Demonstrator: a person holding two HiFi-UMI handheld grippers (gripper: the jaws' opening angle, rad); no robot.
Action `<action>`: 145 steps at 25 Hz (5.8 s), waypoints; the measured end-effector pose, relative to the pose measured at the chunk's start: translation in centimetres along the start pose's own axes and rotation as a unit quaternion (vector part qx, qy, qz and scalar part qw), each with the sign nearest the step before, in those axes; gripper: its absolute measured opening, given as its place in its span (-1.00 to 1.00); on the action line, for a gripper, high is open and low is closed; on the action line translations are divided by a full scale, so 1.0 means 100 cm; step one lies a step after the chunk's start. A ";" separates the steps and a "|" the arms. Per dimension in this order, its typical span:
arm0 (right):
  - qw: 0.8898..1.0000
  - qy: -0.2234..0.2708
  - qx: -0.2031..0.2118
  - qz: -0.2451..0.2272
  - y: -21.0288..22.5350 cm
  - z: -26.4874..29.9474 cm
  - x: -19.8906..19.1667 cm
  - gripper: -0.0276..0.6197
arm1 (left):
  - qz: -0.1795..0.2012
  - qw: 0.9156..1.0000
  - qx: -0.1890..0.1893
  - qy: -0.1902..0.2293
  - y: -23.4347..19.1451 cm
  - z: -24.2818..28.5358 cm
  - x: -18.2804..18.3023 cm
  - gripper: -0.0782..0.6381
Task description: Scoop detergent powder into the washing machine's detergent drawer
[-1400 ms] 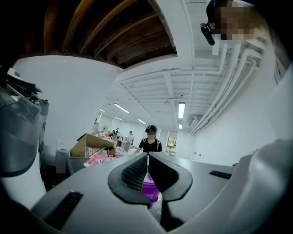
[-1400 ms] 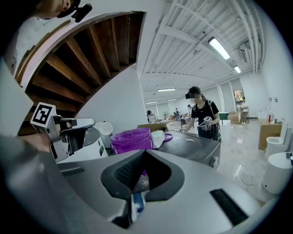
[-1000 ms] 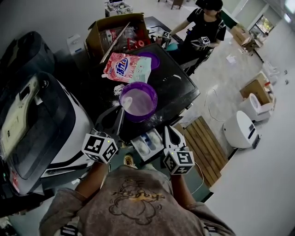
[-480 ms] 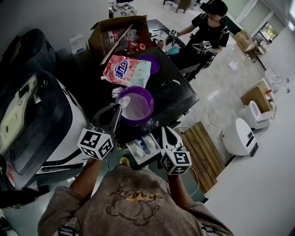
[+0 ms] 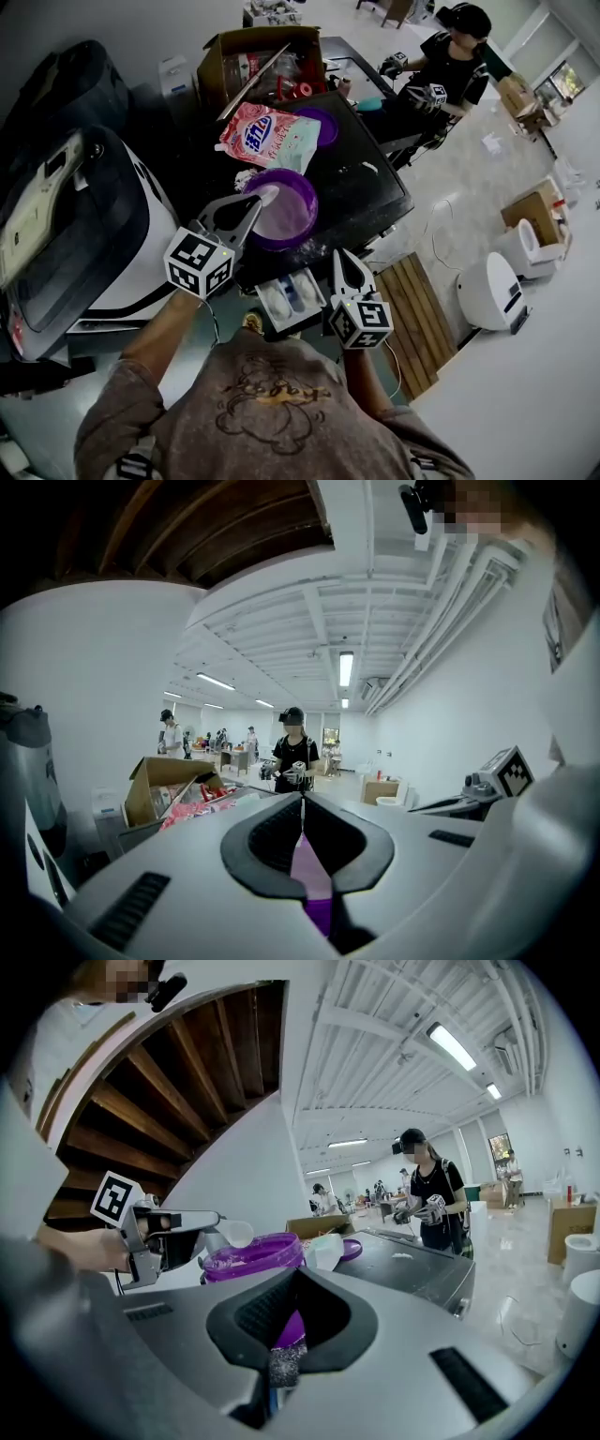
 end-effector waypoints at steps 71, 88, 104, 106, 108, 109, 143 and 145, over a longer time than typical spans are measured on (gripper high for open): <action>0.999 -0.012 -0.013 0.029 0.039 0.004 -0.013 -0.91 | 0.289 0.875 -0.133 -0.364 -0.004 0.104 -0.020 -0.72; 0.999 -0.005 -0.013 0.044 0.038 0.002 -0.009 -0.91 | 0.319 0.843 -0.166 -0.399 0.013 0.100 -0.025 -0.72; 0.999 -0.004 -0.013 0.047 0.040 -0.003 -0.011 -0.91 | 0.311 0.828 -0.195 -0.424 0.029 0.093 -0.031 -0.72; 0.999 -0.002 -0.013 0.048 0.041 -0.004 -0.011 -0.91 | 0.308 0.827 -0.200 -0.426 0.032 0.093 -0.032 -0.72; 0.999 -0.002 -0.016 0.050 0.042 -0.005 -0.012 -0.91 | 0.303 0.826 -0.206 -0.428 0.034 0.093 -0.033 -0.72; 0.999 -0.003 -0.017 0.050 0.043 -0.006 -0.013 -0.91 | 0.300 0.825 -0.210 -0.430 0.035 0.093 -0.033 -0.72; 0.998 0.004 -0.030 0.046 0.046 -0.018 -0.013 -0.91 | 0.229 0.785 -0.290 -0.497 0.053 0.084 -0.041 -0.72; 0.998 0.005 -0.029 0.049 0.045 -0.018 -0.015 -0.91 | 0.224 0.784 -0.294 -0.498 0.053 0.083 -0.040 -0.72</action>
Point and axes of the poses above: the fingertips, and each gripper's own axes: z forward along the fingers, y to its right, x out of its top, the point moved 5 cm from there along -z, backward along the fingers, and after that the axes turned 10 degrees about -y, right-handed, at the moved point
